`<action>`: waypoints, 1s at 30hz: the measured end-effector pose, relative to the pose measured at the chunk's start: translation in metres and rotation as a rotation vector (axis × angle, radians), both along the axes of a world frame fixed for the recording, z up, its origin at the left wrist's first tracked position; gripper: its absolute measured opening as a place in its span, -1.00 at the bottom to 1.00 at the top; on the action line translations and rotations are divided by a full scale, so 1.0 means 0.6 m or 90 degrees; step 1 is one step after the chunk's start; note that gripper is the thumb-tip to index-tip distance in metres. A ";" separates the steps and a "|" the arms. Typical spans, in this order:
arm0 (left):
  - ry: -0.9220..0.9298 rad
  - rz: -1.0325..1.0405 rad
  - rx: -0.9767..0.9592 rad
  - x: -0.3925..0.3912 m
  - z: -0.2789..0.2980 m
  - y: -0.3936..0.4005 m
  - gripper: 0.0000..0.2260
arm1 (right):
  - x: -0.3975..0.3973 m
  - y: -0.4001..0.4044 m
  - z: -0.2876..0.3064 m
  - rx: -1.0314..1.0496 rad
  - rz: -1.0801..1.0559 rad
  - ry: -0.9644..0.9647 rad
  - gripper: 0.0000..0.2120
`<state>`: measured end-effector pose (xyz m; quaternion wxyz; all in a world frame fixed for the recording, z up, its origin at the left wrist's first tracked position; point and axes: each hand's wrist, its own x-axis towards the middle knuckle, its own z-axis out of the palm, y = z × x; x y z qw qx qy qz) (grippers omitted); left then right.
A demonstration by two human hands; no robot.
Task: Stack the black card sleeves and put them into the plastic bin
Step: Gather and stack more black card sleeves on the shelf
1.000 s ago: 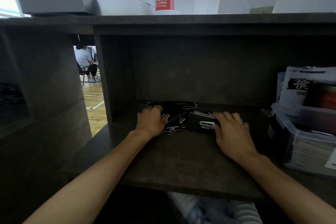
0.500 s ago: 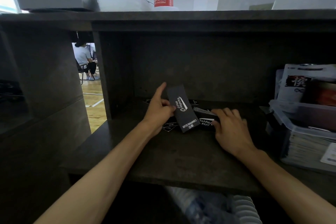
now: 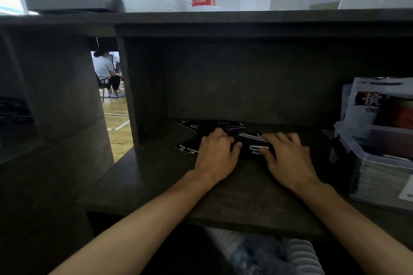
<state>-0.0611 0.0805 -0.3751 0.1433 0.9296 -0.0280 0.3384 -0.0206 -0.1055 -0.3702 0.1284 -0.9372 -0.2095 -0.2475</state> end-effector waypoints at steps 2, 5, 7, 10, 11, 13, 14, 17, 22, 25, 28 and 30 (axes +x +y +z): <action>-0.004 -0.009 -0.026 -0.001 0.004 0.015 -0.76 | -0.001 -0.003 0.001 -0.023 0.002 0.002 -0.57; 0.020 0.066 -0.063 0.000 0.014 0.060 -0.84 | -0.003 -0.003 0.001 -0.054 0.005 -0.007 -0.57; 0.106 0.152 -0.064 0.003 0.017 0.085 -0.77 | -0.002 -0.003 0.001 -0.071 -0.003 -0.008 -0.55; 0.220 0.205 -0.049 0.009 0.014 0.096 -0.64 | -0.001 -0.002 0.002 -0.078 -0.012 -0.004 -0.51; 0.223 0.204 -0.054 0.011 0.012 0.097 -0.63 | -0.002 -0.002 0.002 -0.077 -0.012 -0.003 -0.50; 0.216 0.198 -0.094 0.013 0.013 0.098 -0.60 | -0.004 -0.003 0.003 -0.077 -0.009 0.003 -0.47; 0.212 0.199 -0.119 0.013 0.015 0.099 -0.58 | -0.005 -0.003 0.002 -0.078 -0.009 0.004 -0.47; 0.168 0.186 -0.191 0.011 0.023 0.102 -0.66 | -0.007 -0.004 0.001 -0.075 -0.012 -0.001 -0.48; 0.027 -0.034 -0.698 0.008 0.042 0.095 -0.86 | -0.009 -0.002 0.003 -0.011 0.000 -0.002 -0.59; 0.000 -0.183 -0.806 0.010 0.042 0.080 -0.65 | -0.008 0.001 0.004 0.000 0.000 0.005 -0.60; 0.022 -0.257 -0.724 0.013 0.030 0.060 -0.34 | -0.006 0.001 0.005 0.022 -0.005 0.022 -0.61; 0.025 -0.217 -0.605 0.012 0.023 0.044 -0.32 | -0.006 0.000 0.005 0.037 -0.003 0.024 -0.61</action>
